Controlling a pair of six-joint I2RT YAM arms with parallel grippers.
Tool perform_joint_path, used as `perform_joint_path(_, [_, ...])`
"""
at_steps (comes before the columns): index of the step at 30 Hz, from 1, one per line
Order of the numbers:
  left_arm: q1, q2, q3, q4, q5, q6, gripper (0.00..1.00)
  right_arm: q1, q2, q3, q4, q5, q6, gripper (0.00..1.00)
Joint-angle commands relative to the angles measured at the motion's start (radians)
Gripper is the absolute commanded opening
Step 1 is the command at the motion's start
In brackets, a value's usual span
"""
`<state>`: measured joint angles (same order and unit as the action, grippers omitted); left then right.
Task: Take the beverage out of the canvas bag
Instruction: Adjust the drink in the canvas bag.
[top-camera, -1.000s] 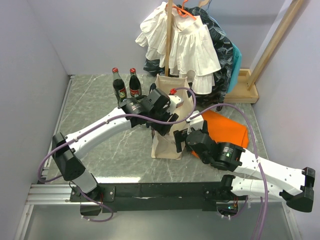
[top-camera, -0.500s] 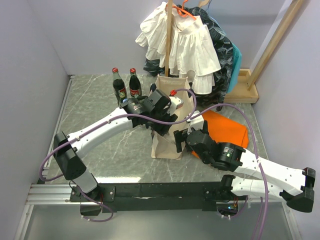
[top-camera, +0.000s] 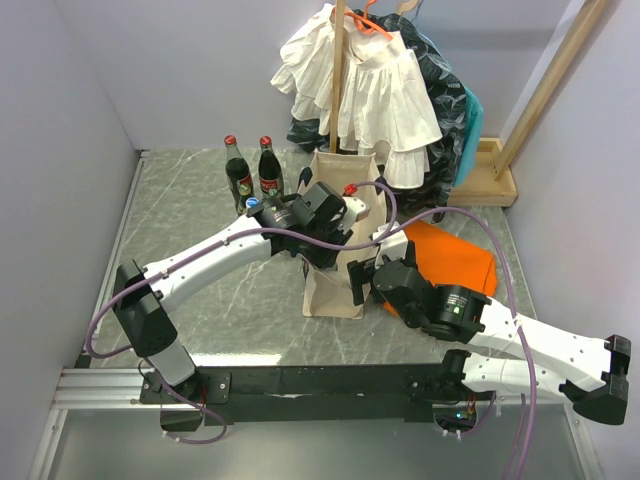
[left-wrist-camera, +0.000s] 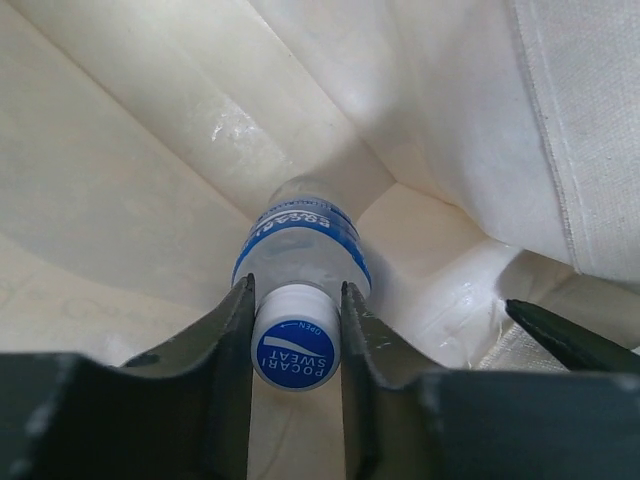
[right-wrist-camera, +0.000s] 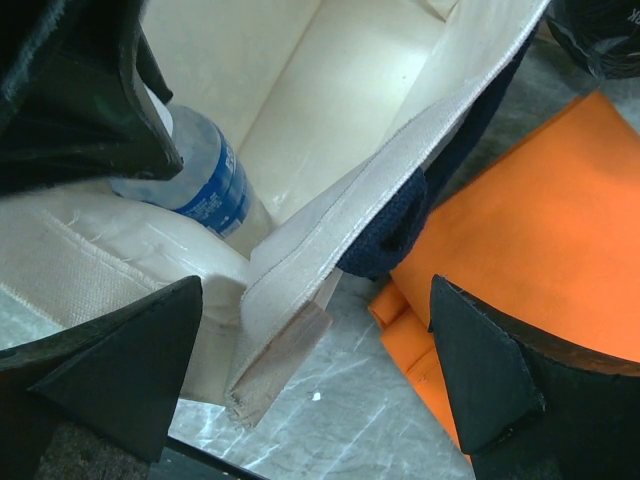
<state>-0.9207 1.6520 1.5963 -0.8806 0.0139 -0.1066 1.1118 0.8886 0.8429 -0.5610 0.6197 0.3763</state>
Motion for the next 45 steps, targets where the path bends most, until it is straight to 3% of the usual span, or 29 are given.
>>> perform_joint_path(1, [-0.003,0.0,-0.001,-0.031,-0.011,0.001,0.07,-0.001,0.007,-0.018,-0.039,0.011,-0.01,1.0])
perform_joint_path(3, [-0.004,0.002,0.013,-0.021,-0.011,-0.007,0.01,-0.001,0.01,-0.016,-0.037,0.012,-0.01,1.0])
perform_joint_path(8, [-0.006,0.0,0.04,0.046,-0.124,-0.019,0.01,-0.001,0.012,-0.011,-0.039,0.035,-0.004,1.0])
perform_joint_path(17, [-0.004,0.061,0.218,0.123,-0.204,0.028,0.01,-0.001,0.012,-0.007,-0.045,0.045,-0.005,1.0])
perform_joint_path(25, [-0.004,0.101,0.278,0.141,-0.284,0.062,0.01,-0.003,0.0,-0.015,-0.05,0.052,0.001,1.0])
perform_joint_path(45, [0.068,0.258,0.383,0.238,-0.226,0.085,0.01,0.0,-0.04,0.028,-0.05,0.072,-0.008,1.0])
